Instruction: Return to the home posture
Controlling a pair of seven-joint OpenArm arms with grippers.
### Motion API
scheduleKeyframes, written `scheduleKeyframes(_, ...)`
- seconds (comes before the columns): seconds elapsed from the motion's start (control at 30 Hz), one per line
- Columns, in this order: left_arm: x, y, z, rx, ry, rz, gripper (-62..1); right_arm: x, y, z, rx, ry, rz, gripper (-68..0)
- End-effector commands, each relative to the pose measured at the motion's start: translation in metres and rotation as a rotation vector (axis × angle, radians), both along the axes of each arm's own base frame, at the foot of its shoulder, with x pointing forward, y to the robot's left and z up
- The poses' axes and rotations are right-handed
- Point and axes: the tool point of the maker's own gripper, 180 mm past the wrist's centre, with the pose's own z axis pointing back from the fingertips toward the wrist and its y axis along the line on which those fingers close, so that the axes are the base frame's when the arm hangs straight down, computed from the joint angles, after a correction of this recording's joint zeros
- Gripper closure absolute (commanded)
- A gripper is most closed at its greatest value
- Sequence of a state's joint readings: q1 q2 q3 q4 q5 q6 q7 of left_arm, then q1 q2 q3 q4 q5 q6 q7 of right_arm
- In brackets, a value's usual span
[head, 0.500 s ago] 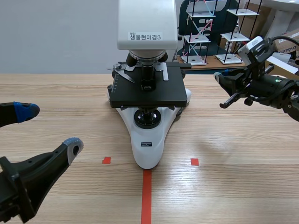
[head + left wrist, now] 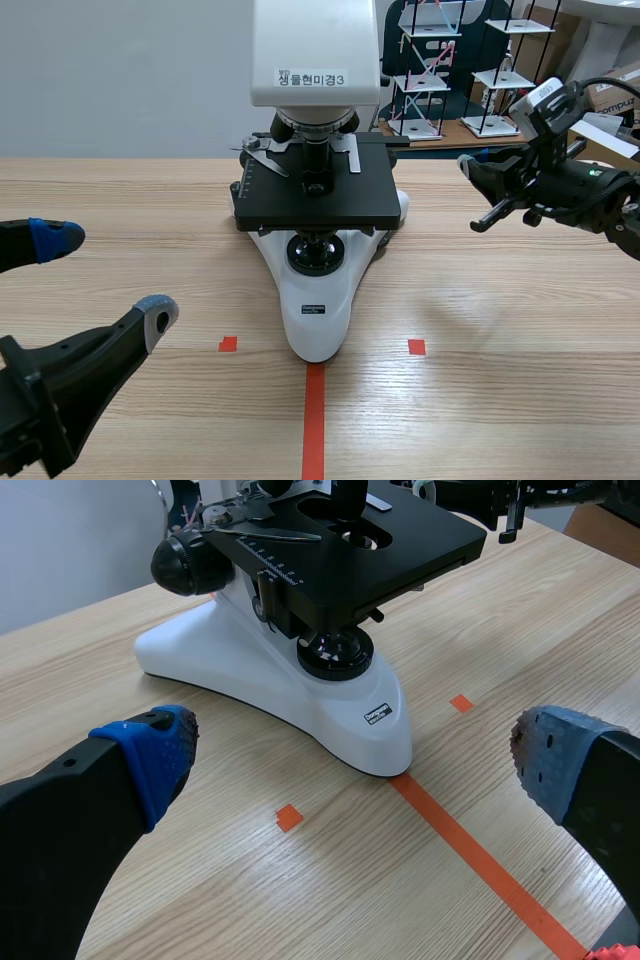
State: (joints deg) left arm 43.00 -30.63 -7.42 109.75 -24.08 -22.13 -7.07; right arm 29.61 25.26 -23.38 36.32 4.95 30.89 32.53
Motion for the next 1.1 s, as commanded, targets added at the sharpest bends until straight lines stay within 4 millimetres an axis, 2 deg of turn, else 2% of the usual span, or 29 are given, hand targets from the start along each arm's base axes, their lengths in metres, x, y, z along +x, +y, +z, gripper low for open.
scheduleKeyframes(0.0,0.000,-0.004,0.006,-0.023,-0.017,-0.006,-62.3,0.007,-0.003,0.020,0.017,-0.053,-0.003,0.0)
scheduleKeyframes(0.73,0.000,-0.004,0.006,-0.022,-0.016,-0.006,-62.3,0.005,-0.005,0.018,0.016,-0.048,-0.005,-0.7)
scheduleKeyframes(0.83,-0.001,-0.004,0.005,-0.015,-0.011,-0.007,-62.3,-0.001,-0.008,0.012,0.020,-0.049,-0.012,-0.8)
scheduleKeyframes(0.9,-0.001,-0.004,0.005,-0.015,-0.011,-0.007,-62.3,-0.008,-0.014,0.008,0.035,-0.066,-0.032,-3.3)
scheduleKeyframes(1.07,-0.001,-0.004,0.005,-0.016,-0.011,-0.007,-62.3,-0.041,-0.030,-0.001,0.105,-0.109,-0.080,-8.4)
